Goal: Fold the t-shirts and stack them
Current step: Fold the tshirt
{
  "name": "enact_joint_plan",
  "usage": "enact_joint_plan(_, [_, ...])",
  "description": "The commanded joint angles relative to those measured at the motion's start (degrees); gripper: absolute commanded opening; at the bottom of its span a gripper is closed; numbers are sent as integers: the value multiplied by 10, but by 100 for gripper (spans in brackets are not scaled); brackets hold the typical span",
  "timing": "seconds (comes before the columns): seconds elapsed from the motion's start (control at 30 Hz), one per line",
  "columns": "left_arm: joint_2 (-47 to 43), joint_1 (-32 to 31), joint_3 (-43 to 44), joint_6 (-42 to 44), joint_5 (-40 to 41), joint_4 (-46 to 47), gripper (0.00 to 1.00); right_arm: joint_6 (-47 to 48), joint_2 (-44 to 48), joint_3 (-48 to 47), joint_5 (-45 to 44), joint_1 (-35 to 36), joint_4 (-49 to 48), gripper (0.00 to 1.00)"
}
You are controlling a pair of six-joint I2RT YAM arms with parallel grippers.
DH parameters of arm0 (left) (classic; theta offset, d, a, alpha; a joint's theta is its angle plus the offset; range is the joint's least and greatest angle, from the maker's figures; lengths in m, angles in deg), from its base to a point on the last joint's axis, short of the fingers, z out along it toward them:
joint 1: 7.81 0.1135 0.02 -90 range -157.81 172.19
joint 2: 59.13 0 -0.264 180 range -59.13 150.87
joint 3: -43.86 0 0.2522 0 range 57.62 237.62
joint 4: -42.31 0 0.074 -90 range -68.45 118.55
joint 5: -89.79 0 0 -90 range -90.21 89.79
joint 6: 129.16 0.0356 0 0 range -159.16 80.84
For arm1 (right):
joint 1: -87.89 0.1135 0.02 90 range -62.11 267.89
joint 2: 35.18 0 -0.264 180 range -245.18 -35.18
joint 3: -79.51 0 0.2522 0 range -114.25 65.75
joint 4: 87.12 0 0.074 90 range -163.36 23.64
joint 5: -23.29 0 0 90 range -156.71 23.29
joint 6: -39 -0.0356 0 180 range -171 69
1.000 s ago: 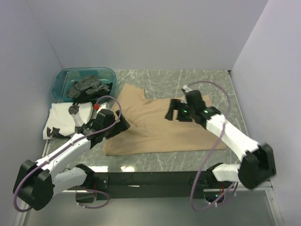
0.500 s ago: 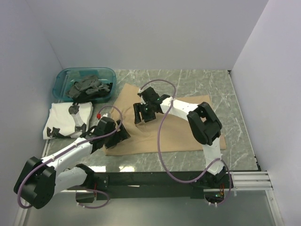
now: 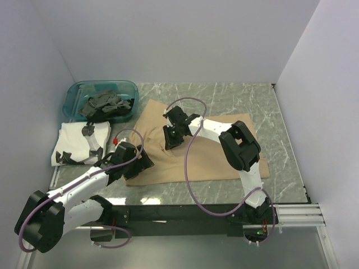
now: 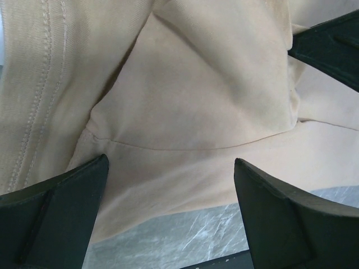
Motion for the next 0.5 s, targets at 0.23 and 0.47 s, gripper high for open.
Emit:
enact_joint_plan(0.23, [-17, 1, -5, -18, 20, -32, 99, -16, 22, -3, -76, 6, 0, 0])
enact_joint_plan(0.47, [-26, 1, -6, -30, 28, -56, 99, -48, 72, 53, -123, 5, -29, 0])
